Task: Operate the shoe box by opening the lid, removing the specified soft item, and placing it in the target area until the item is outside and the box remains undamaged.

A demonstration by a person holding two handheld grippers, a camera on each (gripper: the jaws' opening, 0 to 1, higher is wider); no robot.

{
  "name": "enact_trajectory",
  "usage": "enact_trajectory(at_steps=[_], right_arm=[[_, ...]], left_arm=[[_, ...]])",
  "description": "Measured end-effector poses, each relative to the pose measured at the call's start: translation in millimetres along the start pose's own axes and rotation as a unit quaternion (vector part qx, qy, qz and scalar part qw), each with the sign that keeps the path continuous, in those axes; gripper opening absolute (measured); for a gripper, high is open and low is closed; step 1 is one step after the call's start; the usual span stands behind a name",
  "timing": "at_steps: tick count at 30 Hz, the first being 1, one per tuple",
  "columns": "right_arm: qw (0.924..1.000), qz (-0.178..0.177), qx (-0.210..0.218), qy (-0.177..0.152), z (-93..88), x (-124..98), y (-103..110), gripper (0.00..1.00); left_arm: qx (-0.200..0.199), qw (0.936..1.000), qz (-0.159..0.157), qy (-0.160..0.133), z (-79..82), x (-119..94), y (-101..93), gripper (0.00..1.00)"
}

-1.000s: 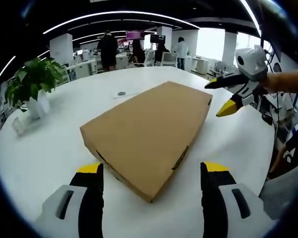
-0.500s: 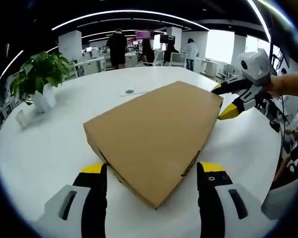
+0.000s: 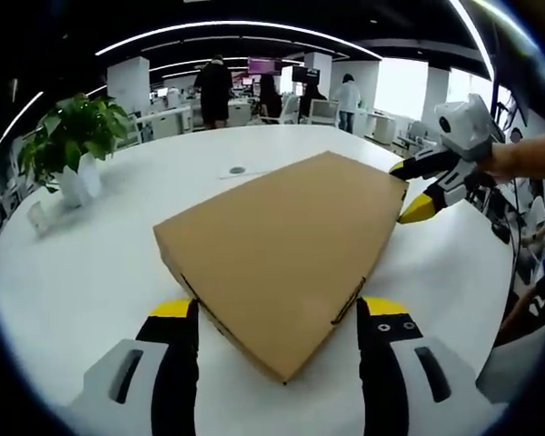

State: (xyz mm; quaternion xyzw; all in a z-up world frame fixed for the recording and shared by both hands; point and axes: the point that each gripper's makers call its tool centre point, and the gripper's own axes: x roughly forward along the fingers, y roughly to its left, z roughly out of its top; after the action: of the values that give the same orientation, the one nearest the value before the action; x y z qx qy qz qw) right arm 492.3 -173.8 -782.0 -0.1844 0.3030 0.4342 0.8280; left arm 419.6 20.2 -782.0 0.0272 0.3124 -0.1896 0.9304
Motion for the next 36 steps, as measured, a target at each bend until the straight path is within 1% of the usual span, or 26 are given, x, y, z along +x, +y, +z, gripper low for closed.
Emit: enact_trajectory(at_steps=[7,12,23,31,36], right_arm=[[0.9999,-0.007,0.007,-0.001,1.6,0.1,8.3,0.61],[0.9998,-0.013,0.015,-0.005,2.2,1.8,9.4,0.60],[0.9990,-0.030,0.033,-0.008,3.9,4.8,22.3,0.60],[0.9978,-0.040,0.053,-0.009,6.3,6.0,35.8,0.60],[0.9968,-0.050,0.062,-0.009,7.5,6.5,43.6,0.60]], left_arm=[[0.006,0.9999,-0.007,0.007,-1.2,-1.3,6.1,0.72],[0.008,0.9998,-0.012,0.013,-2.6,-3.4,11.1,0.71],[0.017,0.9993,-0.026,0.023,-5.8,-9.5,22.1,0.70],[0.029,0.9980,-0.042,0.037,-7.6,-12.6,31.9,0.70],[0.030,0.9976,-0.048,0.041,-9.9,-16.4,37.2,0.68]])
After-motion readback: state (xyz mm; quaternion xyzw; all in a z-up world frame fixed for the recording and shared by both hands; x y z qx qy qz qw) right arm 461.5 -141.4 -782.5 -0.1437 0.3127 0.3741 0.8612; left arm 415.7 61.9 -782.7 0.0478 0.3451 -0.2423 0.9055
